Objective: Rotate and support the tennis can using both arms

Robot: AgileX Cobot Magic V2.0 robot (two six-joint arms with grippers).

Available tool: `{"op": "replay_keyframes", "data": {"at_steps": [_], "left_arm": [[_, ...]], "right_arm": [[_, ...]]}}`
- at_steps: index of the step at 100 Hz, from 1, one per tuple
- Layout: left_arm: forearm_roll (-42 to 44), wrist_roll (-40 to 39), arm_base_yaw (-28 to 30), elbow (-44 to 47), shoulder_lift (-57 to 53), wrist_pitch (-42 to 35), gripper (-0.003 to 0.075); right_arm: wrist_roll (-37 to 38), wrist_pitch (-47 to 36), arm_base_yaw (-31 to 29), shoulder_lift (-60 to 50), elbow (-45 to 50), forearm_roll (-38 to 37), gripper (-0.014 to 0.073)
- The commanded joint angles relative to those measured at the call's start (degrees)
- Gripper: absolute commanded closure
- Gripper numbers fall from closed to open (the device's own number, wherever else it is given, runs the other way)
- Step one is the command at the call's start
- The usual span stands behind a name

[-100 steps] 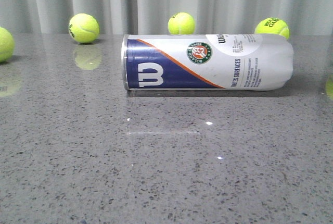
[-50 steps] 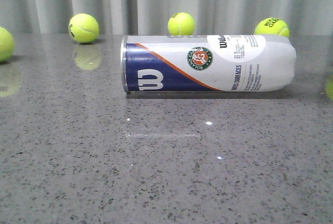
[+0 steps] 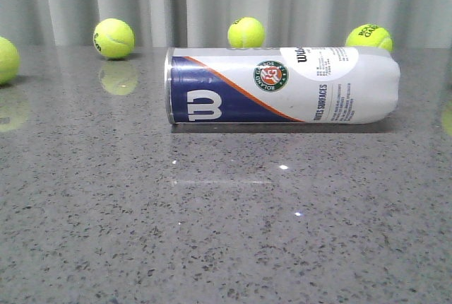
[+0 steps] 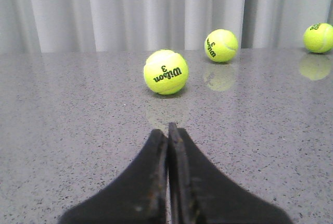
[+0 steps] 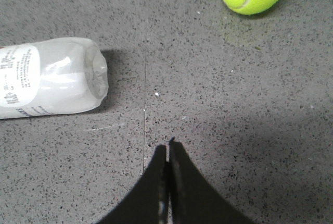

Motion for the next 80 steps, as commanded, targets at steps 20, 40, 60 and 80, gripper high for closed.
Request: {"op": "replay_keyframes", "data": {"at_steps": [20,40,60,80], "left_arm": [[-0.13,-0.38,-0.16,2.79,-2.22,-3.91,0.0741],[-0.13,-0.38,-0.16,2.79,-2.22,-3.91,0.0741],[-0.13,-0.38,-0.16,2.79,-2.22,-3.91,0.0741],[-0.13,-0.38,-0.16,2.79,-2.22,-4.0,0.0741]], "right_arm": [[0.12,-12.1,-0.29,-13.72,7.62,-0.29,0.0659],[0.07,-20.09,-0.29,-23.4,16.2,-0.71,0.0659],[0.07,-24.36,-0.29,-31.67,21.98,-1.63,0.0659],[0.07,-24.3,-0.29,-35.2,23.41,-1.63,0.0659]]}}
